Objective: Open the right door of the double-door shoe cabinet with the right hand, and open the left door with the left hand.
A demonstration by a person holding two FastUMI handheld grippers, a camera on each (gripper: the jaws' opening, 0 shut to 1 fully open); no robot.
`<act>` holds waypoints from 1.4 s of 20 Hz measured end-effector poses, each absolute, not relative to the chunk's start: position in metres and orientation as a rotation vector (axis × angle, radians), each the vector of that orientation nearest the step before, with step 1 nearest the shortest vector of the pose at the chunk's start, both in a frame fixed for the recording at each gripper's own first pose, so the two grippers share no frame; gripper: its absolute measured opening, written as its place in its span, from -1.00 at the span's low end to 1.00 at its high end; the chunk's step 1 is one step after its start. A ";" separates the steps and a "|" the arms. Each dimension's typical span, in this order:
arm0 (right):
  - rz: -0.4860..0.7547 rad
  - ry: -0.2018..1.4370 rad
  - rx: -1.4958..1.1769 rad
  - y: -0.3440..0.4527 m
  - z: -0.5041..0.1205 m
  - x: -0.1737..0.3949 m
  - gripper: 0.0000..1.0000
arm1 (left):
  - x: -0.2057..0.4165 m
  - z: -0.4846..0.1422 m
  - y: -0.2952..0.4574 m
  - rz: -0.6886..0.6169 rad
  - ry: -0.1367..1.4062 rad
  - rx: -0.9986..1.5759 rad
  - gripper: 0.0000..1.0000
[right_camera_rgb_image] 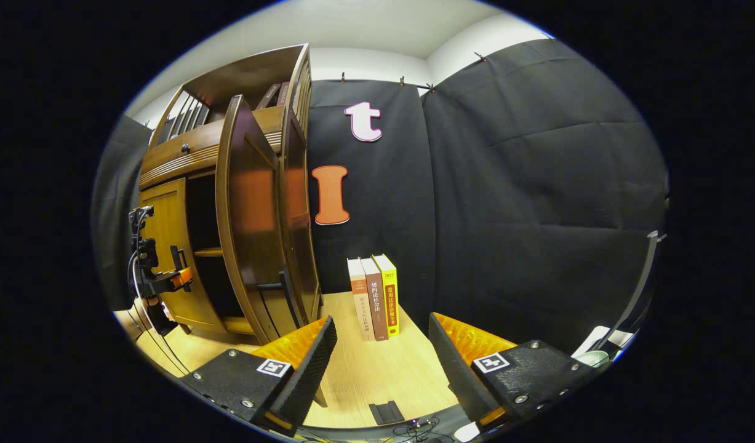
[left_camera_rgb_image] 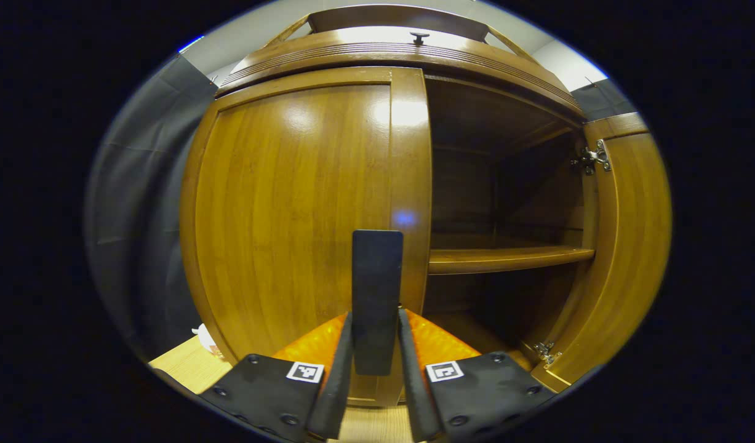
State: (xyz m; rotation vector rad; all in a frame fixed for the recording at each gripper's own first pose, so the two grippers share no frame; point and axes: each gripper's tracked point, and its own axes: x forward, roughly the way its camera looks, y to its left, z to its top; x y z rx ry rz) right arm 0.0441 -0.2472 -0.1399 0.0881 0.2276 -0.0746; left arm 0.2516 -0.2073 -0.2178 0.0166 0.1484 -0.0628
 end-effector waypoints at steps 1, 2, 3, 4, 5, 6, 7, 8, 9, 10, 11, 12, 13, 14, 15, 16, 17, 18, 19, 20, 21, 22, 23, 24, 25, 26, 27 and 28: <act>-0.081 0.224 0.085 -0.248 -0.138 0.043 0.85 | 0.253 -0.218 -0.208 -0.078 0.149 0.014 0.09; -0.084 0.222 0.080 -0.247 -0.138 0.043 0.85 | 0.251 -0.218 -0.207 -0.093 0.155 0.015 -0.03; -0.087 0.222 0.075 -0.247 -0.138 0.042 0.85 | 0.248 -0.219 -0.206 -0.095 0.159 0.014 -0.15; -0.089 0.220 0.072 -0.246 -0.136 0.041 0.85 | 0.246 -0.219 -0.206 -0.094 0.162 0.020 -0.27; -0.089 0.216 0.070 -0.244 -0.135 0.040 0.85 | 0.244 -0.218 -0.205 -0.093 0.157 0.019 -0.35; -0.094 0.211 0.065 -0.242 -0.133 0.041 0.85 | 0.241 -0.216 -0.205 -0.096 0.152 0.014 -0.42; -0.103 0.203 0.059 -0.242 -0.130 0.039 0.90 | 0.237 -0.215 -0.204 -0.100 0.154 0.001 -0.45; -0.110 0.188 0.054 -0.241 -0.125 0.038 0.84 | 0.229 -0.211 -0.203 -0.104 0.147 -0.004 -0.48; -0.114 0.173 0.049 -0.239 -0.119 0.036 0.84 | 0.224 -0.212 -0.201 -0.114 0.148 0.006 -0.51; -0.116 0.162 0.046 -0.236 -0.115 0.032 0.84 | 0.219 -0.211 -0.199 -0.127 0.145 0.016 -0.54; -0.112 0.157 0.043 -0.232 -0.112 0.030 0.84 | 0.212 -0.211 -0.198 -0.140 0.150 0.013 -0.58; -0.108 0.154 0.039 -0.227 -0.110 0.030 0.84 | 0.207 -0.210 -0.197 -0.152 0.153 0.001 -0.60; -0.109 0.150 0.034 -0.223 -0.108 0.029 0.85 | 0.200 -0.210 -0.193 -0.161 0.158 -0.007 -0.58; -0.109 0.146 0.030 -0.219 -0.104 0.029 0.96 | 0.192 -0.209 -0.190 -0.166 0.155 -0.008 -0.53; -0.110 0.140 0.027 -0.215 -0.102 0.026 0.96 | 0.185 -0.208 -0.187 -0.168 0.150 -0.001 -0.58; -0.111 0.134 0.025 -0.211 -0.099 0.025 0.85 | 0.177 -0.206 -0.182 -0.169 0.146 0.009 -0.48; -0.112 0.129 0.022 -0.206 -0.095 0.023 0.85 | 0.169 -0.204 -0.178 -0.171 0.145 0.003 -0.48; -0.114 0.124 0.022 -0.200 -0.094 0.022 0.85 | 0.162 -0.203 -0.175 -0.175 0.147 -0.011 -0.48; -0.112 0.115 0.023 -0.194 -0.090 0.020 0.96 | 0.155 -0.203 -0.170 -0.183 0.150 -0.020 -0.58; -0.111 0.109 0.021 -0.186 -0.087 0.018 0.96 | 0.148 -0.202 -0.164 -0.190 0.152 -0.023 -0.54; -0.110 0.106 0.021 -0.179 -0.084 0.015 0.85 | 0.141 -0.201 -0.159 -0.198 0.153 -0.021 -0.48; -0.105 0.104 0.020 -0.168 -0.083 0.017 0.85 | 0.135 -0.200 -0.155 -0.205 0.155 -0.020 -0.48; -0.101 0.101 0.019 -0.159 -0.081 0.015 0.85 | 0.128 -0.199 -0.150 -0.211 0.157 -0.023 -0.49; -0.096 0.100 0.018 -0.150 -0.079 0.014 0.85 | 0.123 -0.198 -0.145 -0.217 0.160 -0.026 -0.51; -0.095 0.098 0.018 -0.142 -0.078 0.013 0.85 | 0.119 -0.197 -0.140 -0.221 0.161 -0.026 -0.52; -0.092 0.096 0.020 -0.133 -0.076 0.011 0.85 | 0.114 -0.196 -0.135 -0.224 0.161 -0.022 -0.53; -0.088 0.093 0.024 -0.123 -0.075 0.008 0.85 | 0.108 -0.196 -0.129 -0.228 0.164 -0.016 -0.54; -0.085 0.091 0.027 -0.116 -0.076 0.001 0.85 | 0.102 -0.195 -0.124 -0.233 0.167 -0.016 -0.55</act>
